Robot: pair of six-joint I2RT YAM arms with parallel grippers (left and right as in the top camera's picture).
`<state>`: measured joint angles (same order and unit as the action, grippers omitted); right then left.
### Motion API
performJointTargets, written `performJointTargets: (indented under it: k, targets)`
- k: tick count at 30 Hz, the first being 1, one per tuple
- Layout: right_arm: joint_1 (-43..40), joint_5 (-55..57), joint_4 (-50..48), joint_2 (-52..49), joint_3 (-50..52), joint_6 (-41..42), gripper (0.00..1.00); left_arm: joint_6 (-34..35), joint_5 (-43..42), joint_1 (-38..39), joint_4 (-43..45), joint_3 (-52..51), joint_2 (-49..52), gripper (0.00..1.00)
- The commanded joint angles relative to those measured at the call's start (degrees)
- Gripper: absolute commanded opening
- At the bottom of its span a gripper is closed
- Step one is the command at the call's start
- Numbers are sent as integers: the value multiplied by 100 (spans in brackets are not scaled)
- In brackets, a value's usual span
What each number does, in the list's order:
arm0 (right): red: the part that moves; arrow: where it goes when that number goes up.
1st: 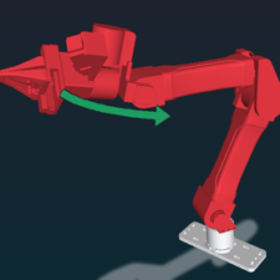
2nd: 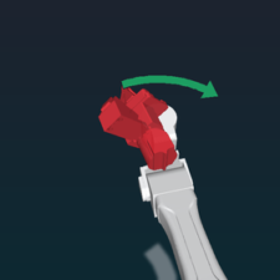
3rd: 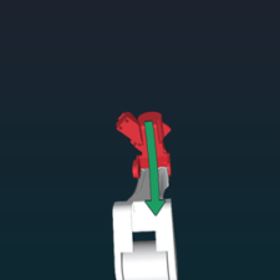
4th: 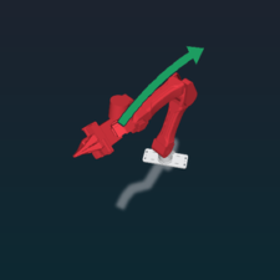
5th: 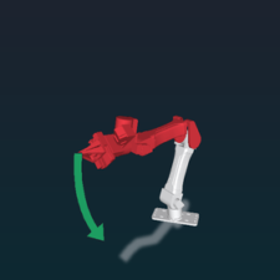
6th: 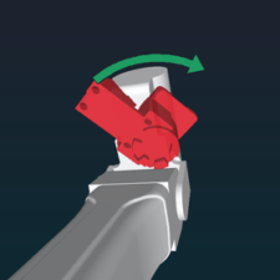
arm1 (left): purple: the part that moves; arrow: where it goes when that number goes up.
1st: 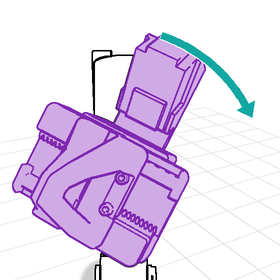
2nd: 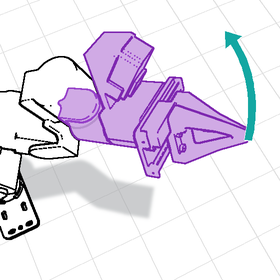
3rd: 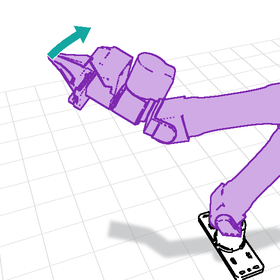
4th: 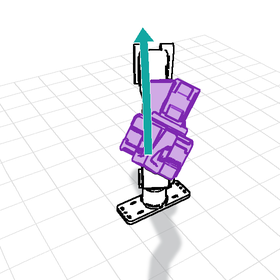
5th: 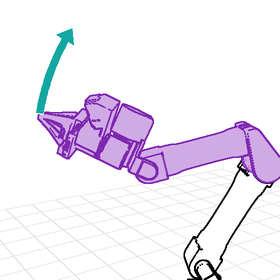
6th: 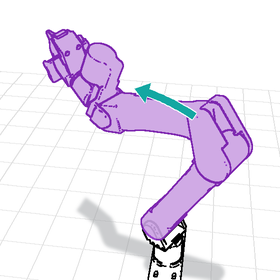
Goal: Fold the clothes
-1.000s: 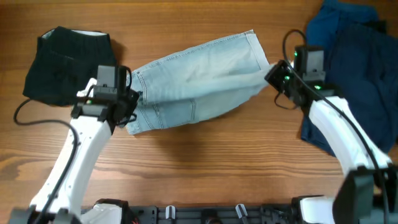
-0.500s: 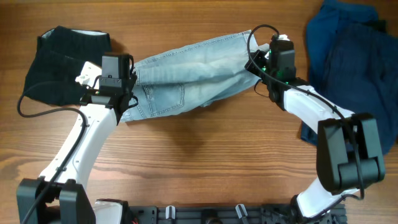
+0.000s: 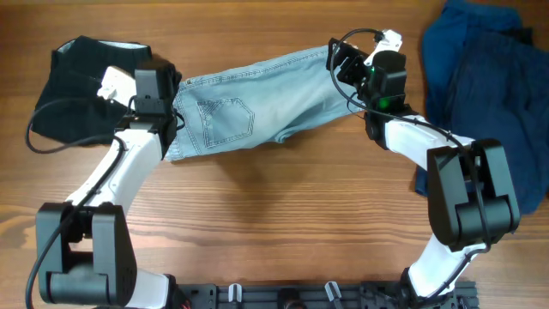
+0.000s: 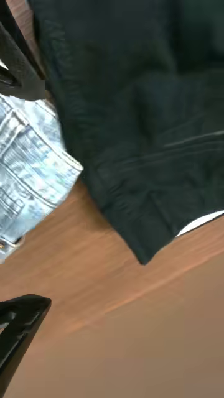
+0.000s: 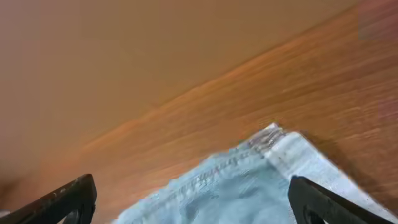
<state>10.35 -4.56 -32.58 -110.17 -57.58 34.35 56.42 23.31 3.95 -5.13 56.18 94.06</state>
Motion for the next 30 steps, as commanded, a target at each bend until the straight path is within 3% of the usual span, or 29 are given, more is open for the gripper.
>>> performJointTargets:
  k: [1,6,10,13,22,30]
  targets:
    - [2,-636,385,138,-146,-603,100,-833,-619,-11,-382,17,-186,100]
    - [-391,-1110,3016,1080,-527,-1484,100,-1255,-1818,-11,-1495,17,-699,100]
    - [-756,-1799,5241,1300,-1537,-2050,100,-1255,-1923,-11,-2197,129,-1008,99]
    - [-800,-1366,6662,1292,-2457,-2557,100,-1279,-2614,-4,-2640,330,-1016,99]
    - [-1060,-1281,7755,520,-2673,-3246,100,-1373,-2564,-11,-2922,330,-680,99]
    - [-885,-1495,6955,472,-2671,-3329,97,-1357,-2455,-63,-2485,334,33,83]
